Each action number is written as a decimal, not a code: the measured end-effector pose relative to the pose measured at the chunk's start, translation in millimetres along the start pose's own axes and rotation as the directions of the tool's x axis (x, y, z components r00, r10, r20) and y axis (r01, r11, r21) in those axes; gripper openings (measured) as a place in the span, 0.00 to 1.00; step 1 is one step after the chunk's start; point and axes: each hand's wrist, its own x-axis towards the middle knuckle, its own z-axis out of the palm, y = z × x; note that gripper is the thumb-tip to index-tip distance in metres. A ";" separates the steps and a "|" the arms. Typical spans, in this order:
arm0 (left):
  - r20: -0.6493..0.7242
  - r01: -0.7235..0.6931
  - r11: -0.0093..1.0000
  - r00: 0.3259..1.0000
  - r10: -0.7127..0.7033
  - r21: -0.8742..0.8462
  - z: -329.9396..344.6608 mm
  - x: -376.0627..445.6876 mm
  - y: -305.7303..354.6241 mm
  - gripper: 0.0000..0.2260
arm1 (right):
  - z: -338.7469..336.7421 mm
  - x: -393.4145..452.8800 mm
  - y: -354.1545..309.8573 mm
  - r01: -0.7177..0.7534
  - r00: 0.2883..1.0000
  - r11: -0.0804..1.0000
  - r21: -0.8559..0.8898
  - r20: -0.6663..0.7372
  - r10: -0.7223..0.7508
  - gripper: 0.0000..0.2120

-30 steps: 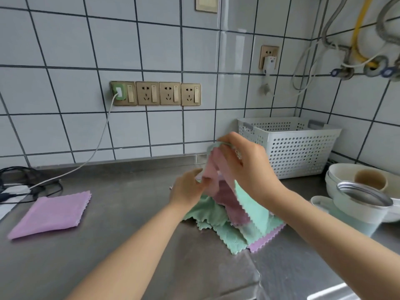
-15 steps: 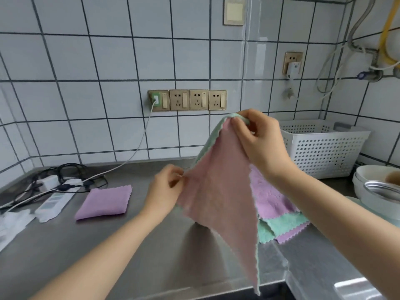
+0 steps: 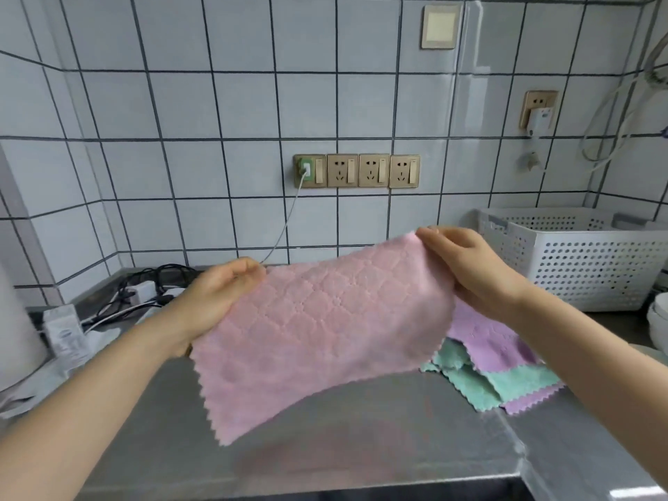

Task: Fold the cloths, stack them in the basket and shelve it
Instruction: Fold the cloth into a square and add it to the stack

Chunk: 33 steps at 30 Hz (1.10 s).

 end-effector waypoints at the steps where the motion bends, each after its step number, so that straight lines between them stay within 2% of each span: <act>1: 0.151 0.086 0.987 0.986 -0.065 -0.139 -5.6 -3.6 4.6 0.27 | -3.8 -2.1 -0.2 -0.041 0.998 0.996 0.076 0.042 0.037 0.20; 2: 0.271 0.151 0.956 0.959 -0.080 -0.250 -11.3 -5.8 8.7 0.34 | -7.0 -3.8 -1.4 -0.073 0.995 0.987 0.142 0.077 0.062 0.19; 3: 0.344 0.176 0.919 0.938 -0.048 -0.352 -16.4 -7.3 11.9 0.37 | -10.2 -2.9 -1.8 -0.088 0.992 0.977 0.195 0.101 0.070 0.19; 4: 0.346 0.164 0.890 0.938 -0.008 -0.425 -21.5 -4.2 12.0 0.35 | -13.5 0.4 0.0 -0.101 0.991 0.966 0.240 0.110 0.076 0.18; 6: 0.201 0.101 0.865 0.980 -0.001 -0.492 -21.5 9.0 7.1 0.26 | -18.7 11.7 11.0 -0.116 0.992 0.958 0.264 0.084 0.097 0.17; 8: 0.005 0.107 0.880 0.993 -0.118 -0.463 -13.6 27.6 -11.9 0.15 | -22.0 23.5 33.1 -0.150 0.989 0.973 0.174 0.036 0.146 0.16; 10: -0.101 0.194 0.932 0.967 -0.234 -0.306 -1.0 41.9 -43.8 0.06 | -26.2 33.2 63.3 -0.195 0.981 0.978 -0.078 -0.007 0.195 0.12; 11: -0.112 0.238 0.951 0.958 -0.263 -0.197 5.8 45.9 -64.3 0.04 | -27.1 36.5 79.9 -0.209 0.977 0.948 -0.241 -0.011 0.213 0.11; 14: -0.160 0.320 0.937 0.941 -0.298 0.138 22.9 48.2 -115.6 0.11 | -22.1 41.4 129.1 -0.163 0.969 0.737 -0.656 0.035 0.245 0.10; 16: -0.199 0.308 0.892 0.947 -0.253 0.331 32.6 49.9 -136.2 0.14 | -13.1 43.5 152.8 -0.145 0.965 0.619 -0.772 0.027 0.260 0.07; 18: -0.259 0.315 0.820 0.943 -0.210 0.479 40.4 54.9 -148.3 0.16 | -3.5 48.1 167.4 -0.223 0.948 0.614 -0.757 -0.023 0.317 0.07; 20: -0.319 0.363 0.772 0.922 -0.218 0.522 46.2 62.4 -155.3 0.15 | 6.0 53.9 173.6 -0.311 0.928 0.641 -0.702 -0.078 0.365 0.08; 22: -0.351 0.417 0.788 0.896 -0.272 0.453 50.3 72.3 -159.8 0.08 | 14.4 61.8 177.1 -0.410 0.899 0.710 -0.573 -0.124 0.419 0.10; 24: -0.365 0.456 0.829 0.869 -0.335 0.325 53.1 79.1 -163.7 0.05 | 23.9 65.3 175.8 -0.509 0.848 0.770 -0.384 -0.073 0.524 0.11; 26: -0.395 0.457 0.851 0.854 -0.338 0.260 52.9 83.5 -170.6 0.05 | 30.7 70.1 180.6 -0.536 0.833 0.793 -0.291 -0.028 0.552 0.11; 28: -0.407 0.453 0.855 0.851 -0.331 0.251 49.8 84.7 -178.3 0.03 | 35.2 74.6 188.9 -0.534 0.840 0.806 -0.257 -0.048 0.541 0.10; 30: -0.388 0.422 0.858 0.872 -0.297 0.291 46.4 81.5 -182.9 0.10 | 36.9 78.3 195.1 -0.540 0.840 0.817 -0.202 -0.070 0.538 0.07; 32: -0.317 0.295 0.841 0.935 -0.158 0.452 45.3 71.5 -181.9 0.20 | 39.0 77.2 197.4 -0.521 0.854 0.837 -0.171 -0.095 0.512 0.14; 33: -0.254 0.198 0.828 0.965 -0.070 0.524 47.3 62.9 -179.4 0.22 | 40.3 71.3 196.2 -0.457 0.889 0.858 -0.236 -0.093 0.448 0.17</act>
